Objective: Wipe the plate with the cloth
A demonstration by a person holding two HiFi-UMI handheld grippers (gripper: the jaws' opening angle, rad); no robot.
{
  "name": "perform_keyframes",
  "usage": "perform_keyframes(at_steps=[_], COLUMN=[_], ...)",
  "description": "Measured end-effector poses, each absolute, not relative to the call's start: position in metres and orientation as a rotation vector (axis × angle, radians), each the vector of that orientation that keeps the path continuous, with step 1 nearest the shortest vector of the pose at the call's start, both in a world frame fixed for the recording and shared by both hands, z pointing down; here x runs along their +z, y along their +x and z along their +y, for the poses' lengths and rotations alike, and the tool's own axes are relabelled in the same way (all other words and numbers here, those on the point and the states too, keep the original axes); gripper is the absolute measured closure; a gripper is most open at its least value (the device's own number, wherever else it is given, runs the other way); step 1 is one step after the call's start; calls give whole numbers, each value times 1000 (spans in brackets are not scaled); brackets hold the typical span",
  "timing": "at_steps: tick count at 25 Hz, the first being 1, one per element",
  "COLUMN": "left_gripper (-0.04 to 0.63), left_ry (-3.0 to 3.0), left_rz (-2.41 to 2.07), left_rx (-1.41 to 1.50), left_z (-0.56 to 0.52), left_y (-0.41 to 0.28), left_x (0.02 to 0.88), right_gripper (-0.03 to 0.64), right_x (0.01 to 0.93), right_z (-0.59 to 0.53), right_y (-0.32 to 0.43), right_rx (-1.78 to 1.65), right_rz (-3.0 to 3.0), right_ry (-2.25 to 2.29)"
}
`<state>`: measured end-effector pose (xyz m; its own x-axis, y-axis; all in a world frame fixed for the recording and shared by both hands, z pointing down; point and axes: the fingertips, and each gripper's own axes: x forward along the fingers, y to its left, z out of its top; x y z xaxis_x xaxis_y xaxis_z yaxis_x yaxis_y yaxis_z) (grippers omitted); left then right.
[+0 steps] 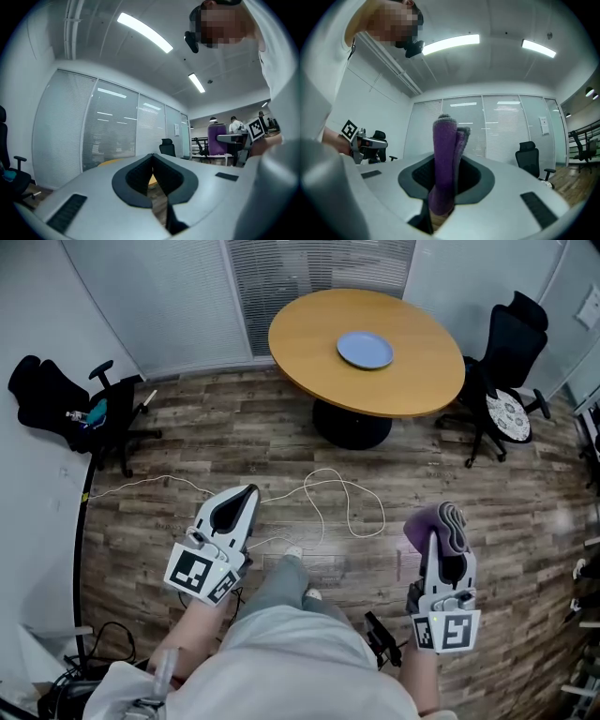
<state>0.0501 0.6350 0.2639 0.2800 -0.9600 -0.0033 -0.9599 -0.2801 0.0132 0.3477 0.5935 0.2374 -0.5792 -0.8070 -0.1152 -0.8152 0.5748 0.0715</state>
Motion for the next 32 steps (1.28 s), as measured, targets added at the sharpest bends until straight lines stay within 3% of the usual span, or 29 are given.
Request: perform_keyframes(at_steps=[32], left_gripper=[584], left_ry=[2610], left_rz=[-1739], left_rx=[-102], left_z=[429], left_y=[-28], left_x=[263], right_gripper=[525], right_x=[225], right_z=[434], right_y=[255], right_rx=[238], right_rz=[2700], right_ry=[-1515])
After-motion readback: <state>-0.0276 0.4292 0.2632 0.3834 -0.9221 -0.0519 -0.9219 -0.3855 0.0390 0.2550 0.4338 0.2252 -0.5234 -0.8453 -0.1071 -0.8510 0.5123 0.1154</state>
